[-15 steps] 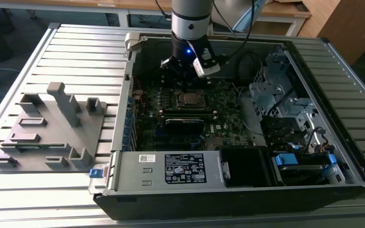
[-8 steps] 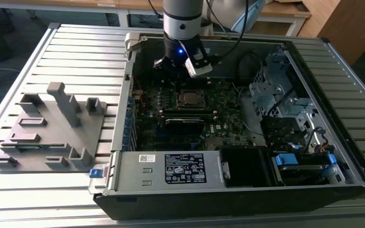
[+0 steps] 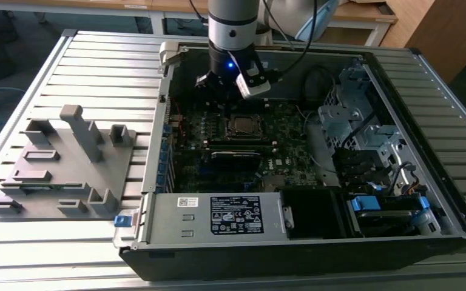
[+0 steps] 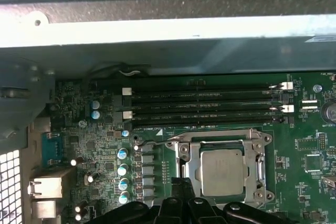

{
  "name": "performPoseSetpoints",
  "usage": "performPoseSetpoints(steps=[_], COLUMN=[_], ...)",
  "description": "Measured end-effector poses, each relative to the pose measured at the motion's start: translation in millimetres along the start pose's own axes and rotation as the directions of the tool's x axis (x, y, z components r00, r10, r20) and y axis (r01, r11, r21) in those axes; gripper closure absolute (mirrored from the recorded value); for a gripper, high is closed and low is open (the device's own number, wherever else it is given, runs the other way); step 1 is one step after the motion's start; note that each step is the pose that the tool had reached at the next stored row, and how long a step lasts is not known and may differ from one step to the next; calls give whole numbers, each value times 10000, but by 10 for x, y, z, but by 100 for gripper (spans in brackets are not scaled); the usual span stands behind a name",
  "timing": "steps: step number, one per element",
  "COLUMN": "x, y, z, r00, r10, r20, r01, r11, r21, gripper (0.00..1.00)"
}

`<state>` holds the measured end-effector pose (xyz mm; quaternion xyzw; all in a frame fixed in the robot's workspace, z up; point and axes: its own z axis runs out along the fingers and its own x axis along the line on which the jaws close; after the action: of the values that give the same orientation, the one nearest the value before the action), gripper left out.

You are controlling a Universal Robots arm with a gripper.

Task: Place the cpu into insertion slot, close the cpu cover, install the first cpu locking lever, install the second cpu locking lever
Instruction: 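Install the first cpu locking lever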

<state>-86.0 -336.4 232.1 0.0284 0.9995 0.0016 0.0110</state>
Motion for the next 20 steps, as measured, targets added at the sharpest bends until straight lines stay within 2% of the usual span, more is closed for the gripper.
performPoseSetpoints(steps=[12,20], x=[0,-2], y=[0,0], z=[-28,-104], r00=[10000,10000], r10=[6,6], r20=[-1,0], r01=[-6,-6], r11=[10000,10000], r21=[-2,-3], gripper=[90,90])
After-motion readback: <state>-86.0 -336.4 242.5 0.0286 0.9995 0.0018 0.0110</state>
